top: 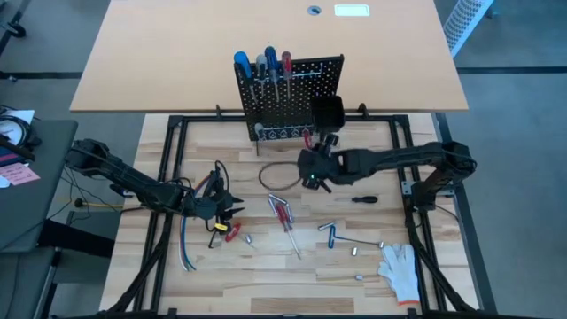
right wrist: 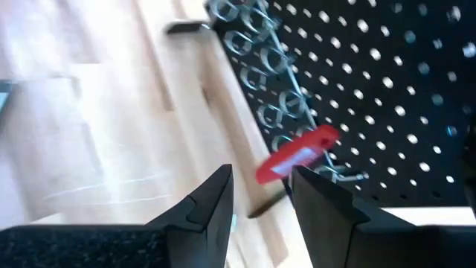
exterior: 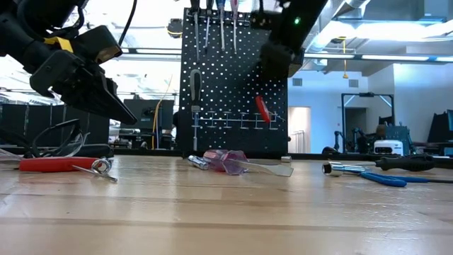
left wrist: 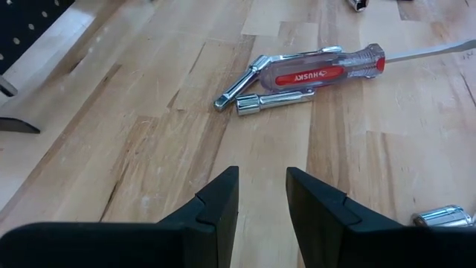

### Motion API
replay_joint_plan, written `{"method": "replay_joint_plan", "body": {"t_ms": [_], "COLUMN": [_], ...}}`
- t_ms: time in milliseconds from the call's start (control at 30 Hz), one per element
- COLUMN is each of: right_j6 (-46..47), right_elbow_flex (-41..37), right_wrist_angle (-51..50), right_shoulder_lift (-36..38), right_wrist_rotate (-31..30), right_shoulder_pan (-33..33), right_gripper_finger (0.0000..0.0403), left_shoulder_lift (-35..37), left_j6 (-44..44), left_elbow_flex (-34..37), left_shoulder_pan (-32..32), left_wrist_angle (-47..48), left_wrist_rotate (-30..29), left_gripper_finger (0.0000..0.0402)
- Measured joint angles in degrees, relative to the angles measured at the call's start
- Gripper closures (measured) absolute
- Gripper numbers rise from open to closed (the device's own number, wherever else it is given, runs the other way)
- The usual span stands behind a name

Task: Hang tools onto peg board
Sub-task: Hang the allen wrench on the pegboard

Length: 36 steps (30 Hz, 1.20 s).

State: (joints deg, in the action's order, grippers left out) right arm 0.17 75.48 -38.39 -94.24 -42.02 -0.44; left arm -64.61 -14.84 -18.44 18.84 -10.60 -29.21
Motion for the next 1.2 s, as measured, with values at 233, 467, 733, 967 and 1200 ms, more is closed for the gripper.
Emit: {"method": "replay_joint_plan", "body": {"t_ms": [233, 467, 733, 967, 1200], "right_j6": [2.98, 10.79, 21.79, 32.00, 37.55], "right_elbow_flex": [0.00, 0.04, 0.09, -8.27, -21.52], "right_wrist_angle": [-0.55, -5.11, -12.63, -16.50, -3.19], "right_shoulder_lift": [0.02, 0.10, 0.13, 2.77, 6.91], "right_wrist_rotate": [-0.35, -0.83, -1.55, -6.76, -8.51], "right_shoulder_pan": [5.43, 8.08, 11.41, 13.92, 14.68], "right_gripper_finger": [0.0260, 0.0259, 0.0214, 0.0151, 0.0145], "left_shoulder_lift": [-0.01, -0.01, -0.01, -0.01, -0.01], "left_j6": [-0.01, -0.01, 0.00, 0.01, 0.01], "left_elbow_flex": [0.00, 0.00, 0.00, -0.01, -0.02], "left_shoulder_pan": [1.05, 1.19, 1.19, 1.81, 1.93], "left_wrist_angle": [-0.05, -0.02, 0.01, 0.11, -0.06], "left_wrist_rotate": [0.13, 0.11, 0.13, 0.11, 0.11], "left_gripper_finger": [0.0295, 0.0295, 0.0295, 0.0295, 0.0295]}}
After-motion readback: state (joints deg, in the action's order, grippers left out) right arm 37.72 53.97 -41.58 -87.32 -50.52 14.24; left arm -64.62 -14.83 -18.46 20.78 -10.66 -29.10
